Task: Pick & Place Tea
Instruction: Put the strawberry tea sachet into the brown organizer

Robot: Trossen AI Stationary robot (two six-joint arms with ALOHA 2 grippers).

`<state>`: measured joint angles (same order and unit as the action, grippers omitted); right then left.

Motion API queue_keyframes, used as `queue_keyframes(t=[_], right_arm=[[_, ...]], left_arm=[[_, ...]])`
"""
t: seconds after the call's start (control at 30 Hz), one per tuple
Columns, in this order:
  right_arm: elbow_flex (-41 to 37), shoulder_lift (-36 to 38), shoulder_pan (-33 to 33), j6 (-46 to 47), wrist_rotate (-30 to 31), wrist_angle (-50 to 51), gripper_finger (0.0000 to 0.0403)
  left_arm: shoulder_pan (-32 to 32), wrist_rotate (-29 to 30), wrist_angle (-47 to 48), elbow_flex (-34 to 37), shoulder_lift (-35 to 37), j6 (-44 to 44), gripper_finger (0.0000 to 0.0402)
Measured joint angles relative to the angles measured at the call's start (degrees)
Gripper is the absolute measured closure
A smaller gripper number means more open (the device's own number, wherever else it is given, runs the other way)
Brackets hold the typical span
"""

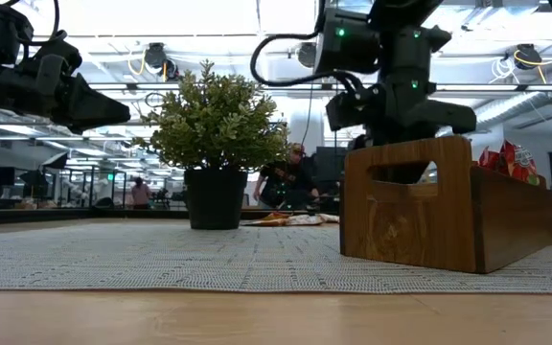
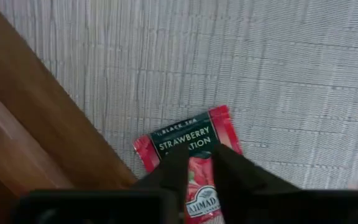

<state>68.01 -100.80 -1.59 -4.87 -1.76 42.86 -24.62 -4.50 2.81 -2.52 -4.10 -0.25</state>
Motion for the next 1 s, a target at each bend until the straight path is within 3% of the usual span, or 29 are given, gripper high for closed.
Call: queue_keyframes(t=[0.1,0.73,1.0], right_arm=[[0.0,-0.43,0.09,-1.66,0.06,0.01,0.0394],[-0.94,-4.33,0.44,-1.95,-1.07,1.34,0.0403],[-0.94,-4.7,0.52,3.19,10.1,0.19,0.0403]], left_arm=[[0.0,0.0,0.0,0.02,0.0,0.0,0.0254],[0.0,0.0,0.0,0.0,0.0,0.0,0.0254],[0.0,0.0,0.0,0.01,-0.01,0.0,0.0254]])
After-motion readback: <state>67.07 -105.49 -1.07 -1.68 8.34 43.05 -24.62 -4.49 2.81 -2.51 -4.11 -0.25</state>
